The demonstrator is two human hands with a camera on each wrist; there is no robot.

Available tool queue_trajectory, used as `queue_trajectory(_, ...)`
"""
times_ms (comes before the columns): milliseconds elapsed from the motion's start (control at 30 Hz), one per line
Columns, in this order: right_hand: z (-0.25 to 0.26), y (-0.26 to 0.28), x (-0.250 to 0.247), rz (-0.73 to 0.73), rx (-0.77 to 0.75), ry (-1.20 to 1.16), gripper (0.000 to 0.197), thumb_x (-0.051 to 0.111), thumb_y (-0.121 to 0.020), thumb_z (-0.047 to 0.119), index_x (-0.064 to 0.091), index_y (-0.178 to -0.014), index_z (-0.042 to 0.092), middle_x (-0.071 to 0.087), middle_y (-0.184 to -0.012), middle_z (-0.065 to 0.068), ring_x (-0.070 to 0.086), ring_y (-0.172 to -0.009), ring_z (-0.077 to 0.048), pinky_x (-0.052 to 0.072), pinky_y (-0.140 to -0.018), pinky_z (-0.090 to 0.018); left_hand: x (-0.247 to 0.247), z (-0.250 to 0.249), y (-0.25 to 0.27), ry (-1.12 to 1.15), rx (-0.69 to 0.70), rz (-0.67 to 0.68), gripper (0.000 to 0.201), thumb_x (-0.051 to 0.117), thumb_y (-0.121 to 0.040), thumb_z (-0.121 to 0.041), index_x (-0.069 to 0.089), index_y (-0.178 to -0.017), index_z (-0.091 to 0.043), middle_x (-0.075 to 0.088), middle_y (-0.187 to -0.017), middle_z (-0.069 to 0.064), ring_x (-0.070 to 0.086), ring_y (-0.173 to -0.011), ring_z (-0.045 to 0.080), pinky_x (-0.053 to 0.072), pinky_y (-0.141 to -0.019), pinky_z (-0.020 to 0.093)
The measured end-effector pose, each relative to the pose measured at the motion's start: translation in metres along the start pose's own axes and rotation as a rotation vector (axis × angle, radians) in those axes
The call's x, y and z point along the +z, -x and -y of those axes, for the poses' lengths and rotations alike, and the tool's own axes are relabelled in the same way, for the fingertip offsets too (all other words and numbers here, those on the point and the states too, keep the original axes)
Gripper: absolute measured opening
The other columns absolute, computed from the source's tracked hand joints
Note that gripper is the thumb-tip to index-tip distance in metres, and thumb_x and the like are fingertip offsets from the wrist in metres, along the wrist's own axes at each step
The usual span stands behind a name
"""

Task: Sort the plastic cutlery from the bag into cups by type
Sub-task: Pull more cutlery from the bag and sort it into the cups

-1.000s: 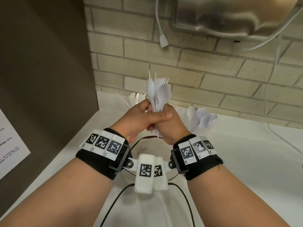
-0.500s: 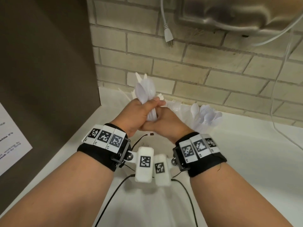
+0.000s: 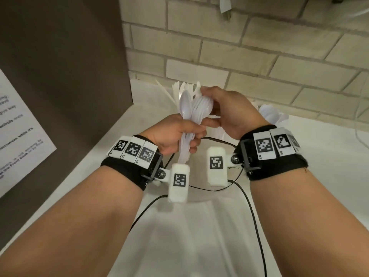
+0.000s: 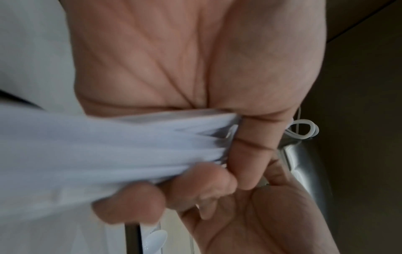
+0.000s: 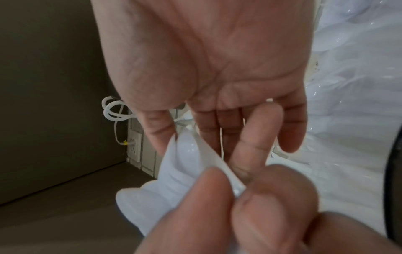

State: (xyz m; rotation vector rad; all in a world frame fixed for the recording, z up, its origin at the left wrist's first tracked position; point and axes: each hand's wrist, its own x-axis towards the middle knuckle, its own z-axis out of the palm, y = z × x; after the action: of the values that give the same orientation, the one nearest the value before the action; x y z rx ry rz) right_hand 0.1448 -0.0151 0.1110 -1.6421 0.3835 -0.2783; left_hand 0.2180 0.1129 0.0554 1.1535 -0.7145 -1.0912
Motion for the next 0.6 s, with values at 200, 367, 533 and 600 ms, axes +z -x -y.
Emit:
queue_trajectory(200, 0.005, -0.001, 0.0, -0.052, 0.039, -0.021, 0.015, 0.065, -0.087, 0.024, 0.074, -0.08, 0.014, 0.076, -0.088, -0.005, 0.066, -0.088, -0.029, 0.052, -0.08, -0.042, 0.001, 0.001, 0.003, -0.054, -0.029, -0.015, 0.035, 0.054, -0.082, -0.01, 0.063, -0.116, -0.005, 0.052, -0.061, 0.0, 0.049, -0.058, 0.016, 0.048, -0.06, 0.029)
queue_trajectory(367, 0.009, -0.002, -0.003, -0.045, 0.069, -0.02, 0.02, 0.063, -0.086, 0.033, 0.077, -0.083, 0.019, 0.076, -0.096, -0.005, 0.064, -0.091, -0.026, 0.047, -0.096, -0.045, 0.001, 0.001, 0.006, -0.037, -0.06, -0.019, 0.034, 0.055, -0.085, -0.012, 0.064, -0.117, -0.008, 0.059, -0.079, 0.012, 0.055, -0.078, 0.03, 0.053, -0.076, 0.043)
queue_trajectory(533, 0.011, 0.0, -0.004, 0.031, 0.073, -0.021, 0.023, 0.055, -0.092, 0.027, 0.073, -0.092, 0.014, 0.076, -0.089, -0.007, 0.068, -0.08, -0.022, 0.05, -0.074, -0.035, -0.001, 0.007, 0.006, -0.03, -0.069, 0.006, 0.041, 0.056, -0.085, -0.014, 0.06, -0.125, -0.009, 0.053, -0.109, 0.026, 0.051, -0.1, 0.042, 0.038, -0.096, 0.067)
queue_trajectory(600, 0.013, 0.0, -0.005, 0.006, 0.053, -0.054, 0.023, 0.051, -0.095, 0.023, 0.072, -0.093, 0.012, 0.076, -0.091, -0.007, 0.069, -0.08, -0.022, 0.051, -0.07, -0.033, -0.001, 0.011, 0.005, 0.017, -0.058, 0.012, 0.047, 0.054, -0.085, -0.013, 0.052, -0.131, -0.007, 0.061, -0.083, 0.017, 0.057, -0.074, 0.031, 0.049, -0.074, 0.05)
